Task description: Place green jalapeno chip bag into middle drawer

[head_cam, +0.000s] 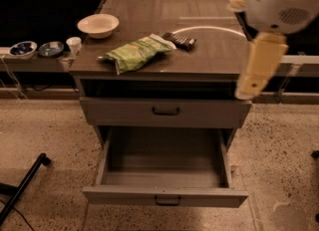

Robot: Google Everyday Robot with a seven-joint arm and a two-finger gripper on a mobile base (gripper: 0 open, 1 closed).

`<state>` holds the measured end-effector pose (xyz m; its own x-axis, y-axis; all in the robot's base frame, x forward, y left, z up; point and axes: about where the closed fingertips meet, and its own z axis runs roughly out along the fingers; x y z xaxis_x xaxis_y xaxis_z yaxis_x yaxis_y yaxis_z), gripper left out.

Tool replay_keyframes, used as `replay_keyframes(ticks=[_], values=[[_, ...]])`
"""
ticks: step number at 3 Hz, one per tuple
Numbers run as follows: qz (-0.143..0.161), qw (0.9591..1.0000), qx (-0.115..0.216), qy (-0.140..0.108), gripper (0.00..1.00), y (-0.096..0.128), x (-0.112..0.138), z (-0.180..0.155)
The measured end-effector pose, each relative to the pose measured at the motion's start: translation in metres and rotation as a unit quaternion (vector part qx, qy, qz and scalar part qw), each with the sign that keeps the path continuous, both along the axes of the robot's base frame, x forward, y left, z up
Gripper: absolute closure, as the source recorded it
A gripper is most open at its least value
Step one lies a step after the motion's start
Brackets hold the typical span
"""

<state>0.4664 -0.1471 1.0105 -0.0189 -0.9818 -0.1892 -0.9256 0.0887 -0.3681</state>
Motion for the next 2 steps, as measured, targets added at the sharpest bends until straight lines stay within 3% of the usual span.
replay_keyframes(ticks=[1, 2], values=[[0.088, 0.9932, -0.002, -0.076, 0.0, 0.0644, 0.0178, 0.0262], [0.087, 0.9933, -0.002, -0.076, 0.0, 0.0641, 0.0172, 0.0265]])
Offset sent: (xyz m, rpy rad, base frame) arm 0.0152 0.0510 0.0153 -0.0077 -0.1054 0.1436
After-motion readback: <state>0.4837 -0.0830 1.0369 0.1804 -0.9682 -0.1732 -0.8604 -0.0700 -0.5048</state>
